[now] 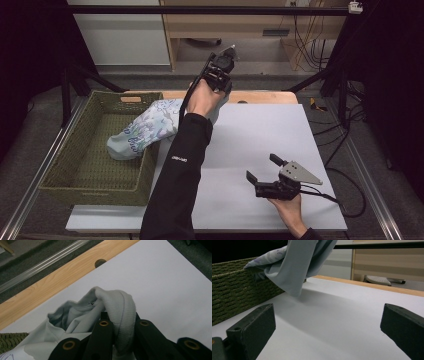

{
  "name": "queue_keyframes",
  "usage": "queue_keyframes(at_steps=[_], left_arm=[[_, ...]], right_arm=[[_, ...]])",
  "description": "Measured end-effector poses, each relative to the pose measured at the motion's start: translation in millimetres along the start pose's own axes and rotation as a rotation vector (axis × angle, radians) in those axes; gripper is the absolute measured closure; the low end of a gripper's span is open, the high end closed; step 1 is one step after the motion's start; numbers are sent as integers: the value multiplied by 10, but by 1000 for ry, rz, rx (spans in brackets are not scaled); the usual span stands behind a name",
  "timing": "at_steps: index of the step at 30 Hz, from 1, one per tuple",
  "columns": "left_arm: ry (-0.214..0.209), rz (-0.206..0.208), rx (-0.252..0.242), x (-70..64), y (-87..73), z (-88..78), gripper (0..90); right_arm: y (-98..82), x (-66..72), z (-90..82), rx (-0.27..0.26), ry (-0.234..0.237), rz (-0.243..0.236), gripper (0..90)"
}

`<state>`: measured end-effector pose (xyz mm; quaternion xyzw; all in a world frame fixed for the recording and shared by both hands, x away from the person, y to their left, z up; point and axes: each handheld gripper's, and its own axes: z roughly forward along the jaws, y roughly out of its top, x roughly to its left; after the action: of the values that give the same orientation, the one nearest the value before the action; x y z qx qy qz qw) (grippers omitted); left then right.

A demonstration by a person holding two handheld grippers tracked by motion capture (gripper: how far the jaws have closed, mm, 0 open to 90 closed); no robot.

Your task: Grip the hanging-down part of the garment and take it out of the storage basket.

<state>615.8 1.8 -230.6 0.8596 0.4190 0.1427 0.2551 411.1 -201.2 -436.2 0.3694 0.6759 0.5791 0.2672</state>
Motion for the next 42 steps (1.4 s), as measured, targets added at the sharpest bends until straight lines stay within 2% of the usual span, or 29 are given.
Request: queue_keyframes(at_steps=[1, 3, 7, 9, 10, 13, 14, 15, 16, 18, 19, 21, 22, 23, 24, 26, 28, 29, 30, 31, 32, 38, 42], left_arm=[[1, -1, 2, 2, 0, 0, 865], [-2, 0, 2, 0, 0, -3, 865], [-1, -3, 1, 4, -1, -1, 865], [-1, -1, 5, 3, -4, 8, 865], [-1, -1, 5, 3, -4, 8, 865], [4, 2, 5, 6, -8, -8, 865], [3, -1, 2, 8, -8, -16, 865], [3, 1, 2, 9, -9, -26, 865], [3, 0, 1, 8, -10, -37, 865], [5, 2, -2, 15, -11, -52, 865], [-1, -1, -3, 19, -14, -60, 865], [0, -3, -4, 24, -15, -62, 865], [4, -1, -3, 36, -16, -64, 865], [4, -1, -3, 36, -16, -64, 865], [2, -1, -2, 41, -16, -64, 865], [3, 0, -2, 41, -16, -64, 865], [3, 0, 0, 44, -13, -64, 865], [1, 0, 1, 44, -13, -63, 865], [1, 1, 3, 44, -14, -61, 865], [2, 2, 4, 44, -15, -62, 865], [-1, 1, 2, 46, -16, -63, 865], [-4, -5, 1, 63, -21, -72, 865], [-6, -4, 1, 80, -27, -78, 865]], right_arm=[[3, 9, -1, -4, 6, 14, 4], [2, -1, -4, 1, -1, -2, 4], [8, -4, -6, -2, 1, -1, 4], [20, 2, -3, -9, 5, 20, 4], [22, -13, -4, -7, 6, 6, 4], [37, -27, 6, -19, 13, 9, 4], [49, -23, 2, -5, 3, 24, 4], [49, -55, 4, -10, 8, -5, 4], [67, -37, 10, -16, 11, 38, 4], [101, -39, 23, -20, 15, 50, 4], [106, -56, 39, -30, 9, 27, 4], [125, -57, 41, -26, 11, 29, 4], [151, -64, 64, -29, 12, 8, 4], [151, -64, 64, -29, 12, 8, 4], [179, -35, 85, -22, 18, 30, 4], [197, -31, 118, -24, 22, 15, 4], [225, -5, 155, -31, 36, 26, 4], [229, -24, 174, -29, 37, -16, 4], [239, -13, 196, -32, 42, -17, 4], [259, 22, 224, -35, 39, 21, 4], [260, 0, 243, -33, 46, -26, 4], [323, 64, 371, -31, 55, -17, 4], [358, 83, 475, -26, 57, -39, 4]])
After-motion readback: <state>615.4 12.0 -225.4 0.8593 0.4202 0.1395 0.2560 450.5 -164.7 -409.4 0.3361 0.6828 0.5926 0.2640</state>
